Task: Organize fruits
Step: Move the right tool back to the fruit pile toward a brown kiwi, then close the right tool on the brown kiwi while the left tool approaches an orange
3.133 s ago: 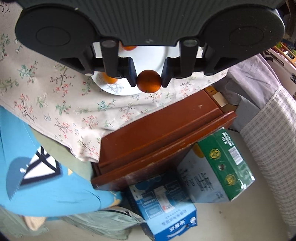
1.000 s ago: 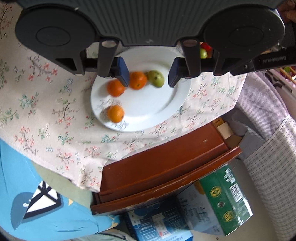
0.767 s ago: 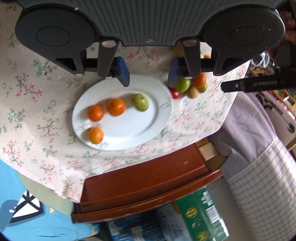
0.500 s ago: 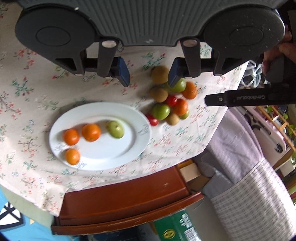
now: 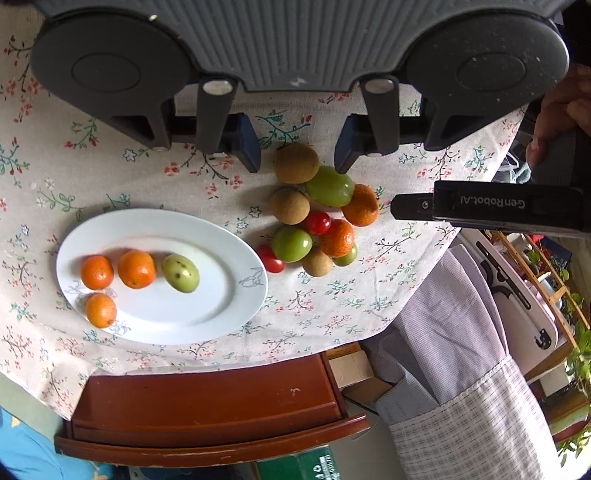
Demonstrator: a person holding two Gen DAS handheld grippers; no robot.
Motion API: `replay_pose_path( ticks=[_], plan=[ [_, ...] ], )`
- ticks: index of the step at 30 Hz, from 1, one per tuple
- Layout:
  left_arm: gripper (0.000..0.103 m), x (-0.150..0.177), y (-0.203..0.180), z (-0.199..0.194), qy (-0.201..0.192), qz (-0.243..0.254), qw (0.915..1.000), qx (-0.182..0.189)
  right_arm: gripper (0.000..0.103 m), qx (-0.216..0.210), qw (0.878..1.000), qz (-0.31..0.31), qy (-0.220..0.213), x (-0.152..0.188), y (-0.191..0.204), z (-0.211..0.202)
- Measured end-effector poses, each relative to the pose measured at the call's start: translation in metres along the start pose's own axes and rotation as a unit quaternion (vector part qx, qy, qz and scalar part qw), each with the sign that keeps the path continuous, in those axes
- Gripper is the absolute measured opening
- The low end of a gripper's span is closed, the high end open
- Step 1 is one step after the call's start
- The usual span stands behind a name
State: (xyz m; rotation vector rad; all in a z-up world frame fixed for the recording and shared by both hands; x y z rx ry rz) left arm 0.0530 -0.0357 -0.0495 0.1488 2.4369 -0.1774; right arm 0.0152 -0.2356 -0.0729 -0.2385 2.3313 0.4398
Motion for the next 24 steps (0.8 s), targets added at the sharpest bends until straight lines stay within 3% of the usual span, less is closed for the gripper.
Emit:
replay_pose_path(
  ticks=[5, 12, 16, 24],
  plan=[
    [0.081, 0.000, -0.001, 0.003, -0.003, -0.008, 0.9998, 0.018, 0.029, 0.004, 1.000, -0.010, 0.000, 0.002, 0.002, 0.008],
    [0.079, 0.002, -0.009, 0.010, -0.004, -0.003, 0.9993, 0.038, 0.028, 0.012, 1.000, 0.022, -0.004, -0.003, -0.010, 0.002],
    [0.070, 0.002, -0.013, 0.015, -0.006, -0.008, 0.9984, 0.056, 0.028, 0.027, 0.998, 0.045, -0.016, -0.007, -0.021, -0.005],
    [0.068, -0.005, -0.015, 0.023, -0.009, -0.053, 0.9955, 0.077, 0.028, 0.037, 0.997, 0.068, -0.005, -0.006, -0.030, 0.000]
  ],
)
Point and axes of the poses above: each gripper's, at about its wrist camera, not at the fingertips, and z roughly the way its jaws point, y to its left, x to its underside, the point moved 1 cm from there along z, roughly the way its jaws point, and after that the axes turned 2 degrees about x, right-handed, at the moved point
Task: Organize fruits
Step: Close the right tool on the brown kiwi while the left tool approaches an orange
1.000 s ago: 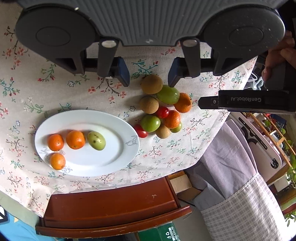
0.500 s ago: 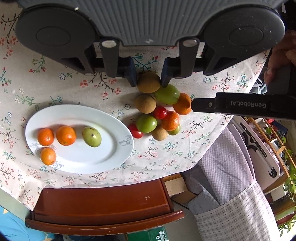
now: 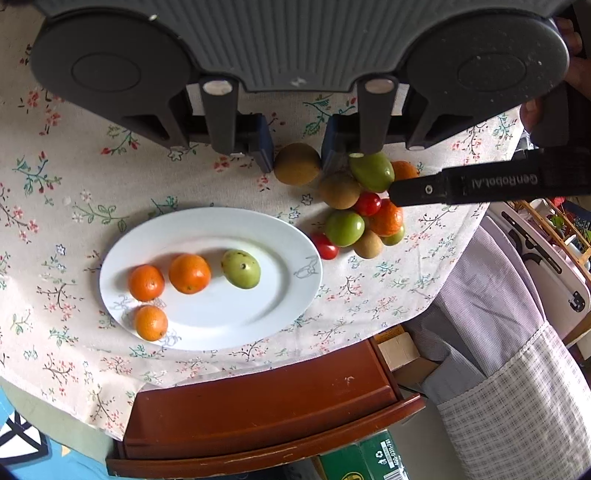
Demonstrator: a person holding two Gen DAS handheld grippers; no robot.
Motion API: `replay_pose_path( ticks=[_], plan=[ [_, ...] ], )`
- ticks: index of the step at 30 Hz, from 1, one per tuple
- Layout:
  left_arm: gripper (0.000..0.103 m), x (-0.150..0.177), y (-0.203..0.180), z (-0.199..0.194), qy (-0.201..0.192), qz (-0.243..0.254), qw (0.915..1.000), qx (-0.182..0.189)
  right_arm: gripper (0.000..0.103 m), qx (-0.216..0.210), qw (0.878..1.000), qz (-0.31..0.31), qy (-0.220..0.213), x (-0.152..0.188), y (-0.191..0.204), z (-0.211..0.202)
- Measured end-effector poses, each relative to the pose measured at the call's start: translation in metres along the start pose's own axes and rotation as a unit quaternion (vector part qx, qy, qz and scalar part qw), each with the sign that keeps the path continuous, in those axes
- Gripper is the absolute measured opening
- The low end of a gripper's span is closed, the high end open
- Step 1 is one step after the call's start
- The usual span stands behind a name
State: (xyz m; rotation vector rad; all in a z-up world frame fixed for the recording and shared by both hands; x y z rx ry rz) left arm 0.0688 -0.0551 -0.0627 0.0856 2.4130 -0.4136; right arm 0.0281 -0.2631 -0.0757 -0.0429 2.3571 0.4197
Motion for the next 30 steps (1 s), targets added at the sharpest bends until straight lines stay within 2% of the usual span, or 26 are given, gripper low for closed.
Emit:
replay_pose_path(
  ticks=[2, 6, 12, 25, 30],
  plan=[
    [0.065, -0.001, -0.001, 0.001, 0.000, -0.002, 1.0000, 0.002, 0.028, 0.000, 1.000, 0.003, 0.000, 0.000, -0.002, 0.000],
    [0.053, -0.001, -0.002, -0.001, 0.005, -0.001, 0.9999, 0.011, 0.028, -0.001, 1.000, 0.007, 0.002, 0.000, -0.003, 0.002],
    [0.039, 0.000, -0.003, -0.005, 0.017, 0.029, 0.9993, 0.017, 0.028, 0.003, 1.000, 0.018, 0.001, -0.002, -0.006, 0.002],
    [0.039, 0.003, -0.020, -0.007, 0.027, 0.137, 0.9902, 0.000, 0.028, 0.010, 0.999, 0.039, 0.001, -0.004, -0.011, 0.002],
    [0.039, 0.000, -0.025, -0.007, 0.043, 0.190, 0.9808, 0.009, 0.028, 0.006, 0.999, 0.046, 0.003, -0.005, -0.014, 0.002]
  ],
)
Point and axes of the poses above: each gripper's, at about its wrist camera, not at the fingertips, and z roughly the way its jaws point, y to its left, x to its underside, the point moved 1 cm from there along z, roughly the way its jaws point, and after that the axes turned 2 degrees about x, right-handed, at the moved point
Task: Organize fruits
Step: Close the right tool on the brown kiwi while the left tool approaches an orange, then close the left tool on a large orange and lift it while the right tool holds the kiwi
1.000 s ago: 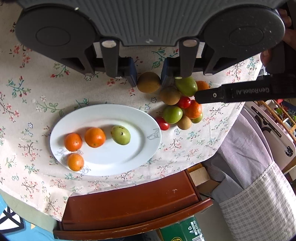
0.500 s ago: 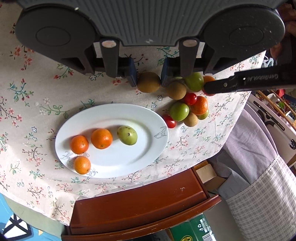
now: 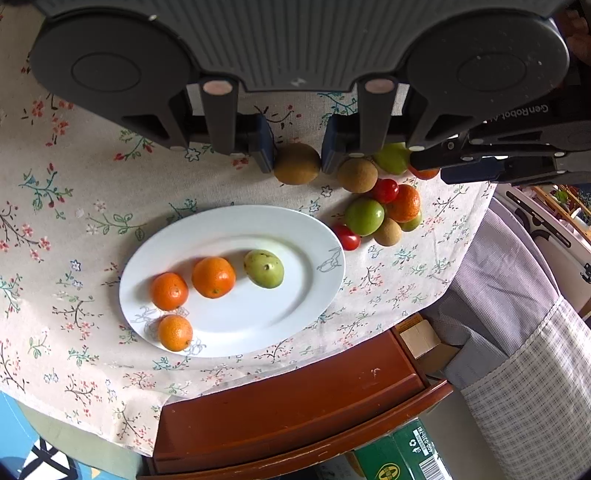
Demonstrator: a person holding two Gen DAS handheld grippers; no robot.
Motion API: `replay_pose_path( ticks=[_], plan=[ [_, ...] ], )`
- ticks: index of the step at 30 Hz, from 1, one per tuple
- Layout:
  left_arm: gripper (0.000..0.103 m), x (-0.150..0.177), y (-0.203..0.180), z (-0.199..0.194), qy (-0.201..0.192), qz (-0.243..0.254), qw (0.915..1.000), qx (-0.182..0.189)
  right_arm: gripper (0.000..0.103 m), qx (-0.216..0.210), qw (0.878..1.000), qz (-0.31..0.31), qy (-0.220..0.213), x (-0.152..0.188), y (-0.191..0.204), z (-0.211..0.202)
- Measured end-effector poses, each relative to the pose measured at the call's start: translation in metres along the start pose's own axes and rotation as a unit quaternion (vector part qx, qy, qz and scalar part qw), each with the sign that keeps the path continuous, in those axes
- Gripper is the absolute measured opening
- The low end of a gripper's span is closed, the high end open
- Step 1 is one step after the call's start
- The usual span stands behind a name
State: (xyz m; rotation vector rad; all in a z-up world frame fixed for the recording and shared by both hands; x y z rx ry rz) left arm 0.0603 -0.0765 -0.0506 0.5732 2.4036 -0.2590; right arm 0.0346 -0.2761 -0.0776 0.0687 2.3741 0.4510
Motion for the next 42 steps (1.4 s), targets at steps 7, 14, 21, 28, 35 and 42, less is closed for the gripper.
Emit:
replay_pose_path(
  ticks=[7, 14, 21, 28, 35, 42],
  plan=[
    [0.040, -0.002, 0.000, 0.002, 0.023, 0.065, 0.9973, 0.027, 0.029, -0.007, 1.000, -0.001, 0.003, -0.001, 0.001, -0.001],
    [0.042, -0.001, -0.001, 0.007, 0.038, 0.105, 0.9918, 0.062, 0.029, -0.005, 1.000, 0.000, 0.005, 0.000, 0.001, 0.001],
    [0.043, 0.000, -0.007, 0.016, 0.045, 0.144, 0.9869, 0.057, 0.029, -0.006, 1.000, -0.004, 0.004, 0.000, 0.001, 0.002],
    [0.041, -0.003, 0.000, 0.020, 0.041, 0.139, 0.9880, 0.053, 0.029, -0.007, 1.000, -0.006, 0.005, -0.001, 0.002, 0.004],
    [0.029, -0.002, -0.005, 0.019, 0.035, 0.153, 0.9866, 0.045, 0.029, -0.007, 1.000, -0.009, 0.004, -0.001, 0.002, 0.004],
    [0.029, -0.005, -0.007, 0.007, 0.016, 0.146, 0.9883, 0.041, 0.028, -0.004, 1.000, -0.013, -0.002, 0.000, 0.002, 0.002]
  ],
)
Point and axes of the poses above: each gripper's, at about its wrist camera, not at the fingertips, and z roughly the way its jaws point, y to its left, x to its underside, the point moved 1 cm from there along z, roughly the way its jaws point, and after that the axes turned 2 degrees about x, right-handed, at the moved point
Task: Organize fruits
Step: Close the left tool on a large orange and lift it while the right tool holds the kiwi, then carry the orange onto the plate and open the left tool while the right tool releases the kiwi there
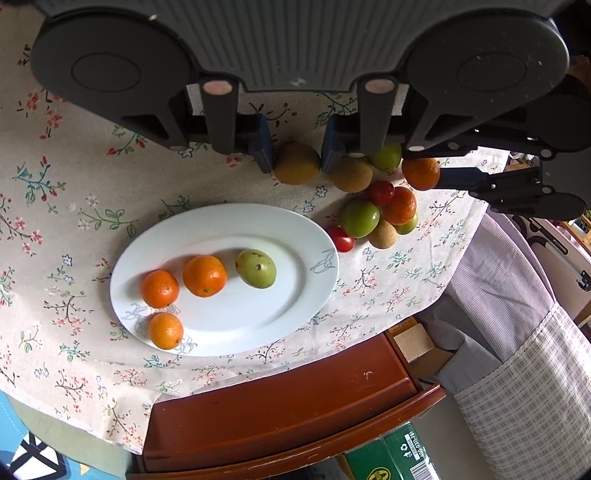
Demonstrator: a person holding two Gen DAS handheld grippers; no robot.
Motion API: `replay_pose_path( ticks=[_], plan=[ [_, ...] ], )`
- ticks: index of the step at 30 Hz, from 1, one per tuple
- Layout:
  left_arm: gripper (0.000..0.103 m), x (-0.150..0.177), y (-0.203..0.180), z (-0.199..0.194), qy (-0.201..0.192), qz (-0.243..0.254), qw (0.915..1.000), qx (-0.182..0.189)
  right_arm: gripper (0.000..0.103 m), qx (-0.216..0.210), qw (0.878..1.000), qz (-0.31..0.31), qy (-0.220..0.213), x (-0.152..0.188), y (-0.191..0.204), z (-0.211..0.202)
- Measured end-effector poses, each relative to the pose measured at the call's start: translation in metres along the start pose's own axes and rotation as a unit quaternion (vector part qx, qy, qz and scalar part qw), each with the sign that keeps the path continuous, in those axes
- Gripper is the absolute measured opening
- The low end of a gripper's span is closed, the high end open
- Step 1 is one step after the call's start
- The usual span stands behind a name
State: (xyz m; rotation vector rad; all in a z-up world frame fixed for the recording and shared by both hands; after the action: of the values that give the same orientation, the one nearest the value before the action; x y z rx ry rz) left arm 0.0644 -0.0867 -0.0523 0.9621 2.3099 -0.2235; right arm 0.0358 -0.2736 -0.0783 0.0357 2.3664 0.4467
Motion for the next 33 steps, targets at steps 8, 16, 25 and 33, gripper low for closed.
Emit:
replay_pose_path(
  ticks=[8, 16, 25, 33],
  plan=[
    [0.029, -0.016, 0.005, -0.017, -0.047, -0.030, 0.9984, -0.006, 0.028, -0.011, 1.000, 0.008, -0.020, -0.007, -0.001, -0.010],
    [0.029, -0.031, 0.005, -0.021, -0.075, -0.053, 0.9957, -0.014, 0.028, -0.024, 0.998, 0.014, -0.054, -0.022, -0.002, -0.025],
    [0.029, -0.054, 0.008, -0.026, -0.113, -0.077, 0.9905, -0.013, 0.028, -0.033, 0.994, 0.028, -0.096, -0.054, -0.014, -0.049],
    [0.029, -0.078, 0.014, -0.016, -0.127, -0.092, 0.9876, -0.006, 0.028, -0.023, 0.994, 0.012, -0.109, -0.086, -0.030, -0.048]
  ],
)
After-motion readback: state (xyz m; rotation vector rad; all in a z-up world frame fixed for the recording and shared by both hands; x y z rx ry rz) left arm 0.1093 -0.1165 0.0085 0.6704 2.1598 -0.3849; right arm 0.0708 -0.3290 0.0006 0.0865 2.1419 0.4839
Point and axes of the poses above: each gripper's, at about its wrist camera, not at the fingertips, and z roughly the way its jaws point, y to its left, x to its underside, the point moved 1 cm from there along z, roughly the way its jaws point, and after that the axes turned 2 degrees about x, right-handed, at the moved point
